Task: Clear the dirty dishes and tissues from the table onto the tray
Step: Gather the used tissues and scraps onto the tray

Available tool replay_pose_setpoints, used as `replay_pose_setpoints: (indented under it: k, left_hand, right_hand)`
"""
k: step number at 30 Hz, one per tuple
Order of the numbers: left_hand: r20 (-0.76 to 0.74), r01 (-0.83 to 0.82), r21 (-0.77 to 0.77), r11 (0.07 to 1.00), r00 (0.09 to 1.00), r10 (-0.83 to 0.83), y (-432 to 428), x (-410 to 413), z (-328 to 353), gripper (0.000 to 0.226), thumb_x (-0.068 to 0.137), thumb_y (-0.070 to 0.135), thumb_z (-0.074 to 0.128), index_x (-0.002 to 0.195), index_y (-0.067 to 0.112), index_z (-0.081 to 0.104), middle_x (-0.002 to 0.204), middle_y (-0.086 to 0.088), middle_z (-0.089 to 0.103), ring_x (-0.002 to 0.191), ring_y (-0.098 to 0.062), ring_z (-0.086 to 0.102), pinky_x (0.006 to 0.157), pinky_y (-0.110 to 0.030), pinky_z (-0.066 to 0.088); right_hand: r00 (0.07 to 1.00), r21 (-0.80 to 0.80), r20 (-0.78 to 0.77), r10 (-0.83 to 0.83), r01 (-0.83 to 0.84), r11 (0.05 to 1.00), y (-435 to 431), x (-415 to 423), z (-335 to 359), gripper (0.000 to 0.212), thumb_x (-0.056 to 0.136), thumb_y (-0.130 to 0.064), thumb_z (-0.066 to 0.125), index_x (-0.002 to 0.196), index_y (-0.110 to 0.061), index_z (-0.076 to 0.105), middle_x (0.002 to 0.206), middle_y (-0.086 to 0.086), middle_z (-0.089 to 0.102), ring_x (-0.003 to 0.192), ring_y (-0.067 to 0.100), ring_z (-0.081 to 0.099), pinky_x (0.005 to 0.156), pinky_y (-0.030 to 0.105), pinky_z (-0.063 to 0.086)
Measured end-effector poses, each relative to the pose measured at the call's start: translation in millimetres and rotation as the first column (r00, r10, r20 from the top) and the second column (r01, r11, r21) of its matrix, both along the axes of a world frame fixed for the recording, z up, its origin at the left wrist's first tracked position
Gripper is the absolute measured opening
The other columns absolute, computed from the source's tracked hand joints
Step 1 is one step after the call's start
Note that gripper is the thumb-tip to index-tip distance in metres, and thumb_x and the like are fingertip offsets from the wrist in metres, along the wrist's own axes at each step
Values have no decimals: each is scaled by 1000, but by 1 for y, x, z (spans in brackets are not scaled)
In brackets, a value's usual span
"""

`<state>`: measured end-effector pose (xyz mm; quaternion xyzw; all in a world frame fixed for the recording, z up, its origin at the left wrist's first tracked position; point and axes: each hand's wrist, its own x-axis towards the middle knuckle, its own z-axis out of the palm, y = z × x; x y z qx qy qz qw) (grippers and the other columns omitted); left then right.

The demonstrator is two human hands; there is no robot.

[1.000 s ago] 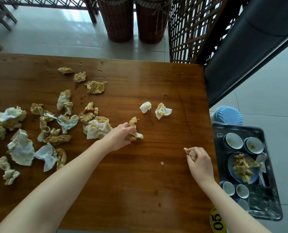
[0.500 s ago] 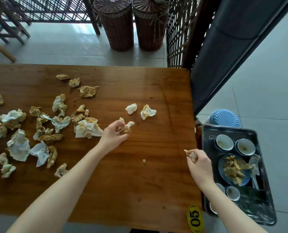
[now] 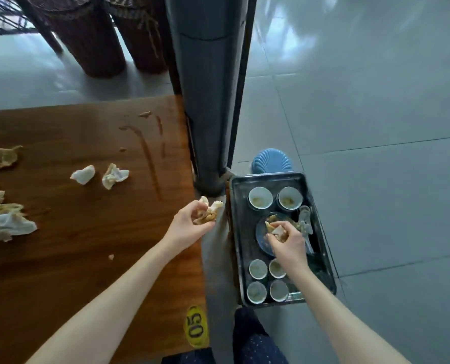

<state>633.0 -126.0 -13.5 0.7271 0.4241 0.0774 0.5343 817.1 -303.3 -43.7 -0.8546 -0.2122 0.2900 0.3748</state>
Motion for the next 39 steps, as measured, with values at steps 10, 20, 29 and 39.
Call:
replay_pose_setpoints:
  k: [10, 20, 29, 39]
  left_hand:
    - [-134, 185, -103, 977, 971, -198, -70, 121, -59, 28, 75, 20, 75, 96, 25, 57, 89, 8, 62, 78, -5, 57, 66, -3, 39]
    - [-288, 199, -162, 966, 927, -239, -91, 164, -111, 28, 77, 22, 73, 102, 20, 61, 93, 6, 62, 86, -10, 57, 69, -17, 39]
    - [-277, 285, -258, 923, 894, -353, -97, 202, -120, 68, 79, 31, 74, 137, 30, 39, 133, 1, 48, 120, -16, 47, 100, -31, 41]
    - [-160, 103, -227, 969, 977, -141, -71, 155, -74, 71, 80, 23, 75, 139, 34, 38, 134, -1, 54, 103, -11, 61, 89, -26, 51]
  right_hand:
    - [986, -110, -83, -145, 136, 985, -59, 90, -45, 26, 81, -17, 73, 104, -20, 62, 96, 4, 66, 87, 22, 63, 73, 28, 48]
    - [960, -191, -270, -76, 24, 981, -95, 123, -91, 71, 77, -16, 73, 141, -26, 43, 137, -4, 51, 126, 15, 46, 101, 30, 41]
    - [941, -264, -276, -197, 123, 957, -140, 124, -97, 64, 81, -10, 72, 138, -20, 46, 133, 5, 53, 121, 19, 49, 99, 32, 42]
    - [968, -221, -239, -83, 29, 975, -100, 121, -67, 55, 83, -14, 70, 134, -24, 51, 126, 2, 58, 111, 17, 55, 90, 31, 47]
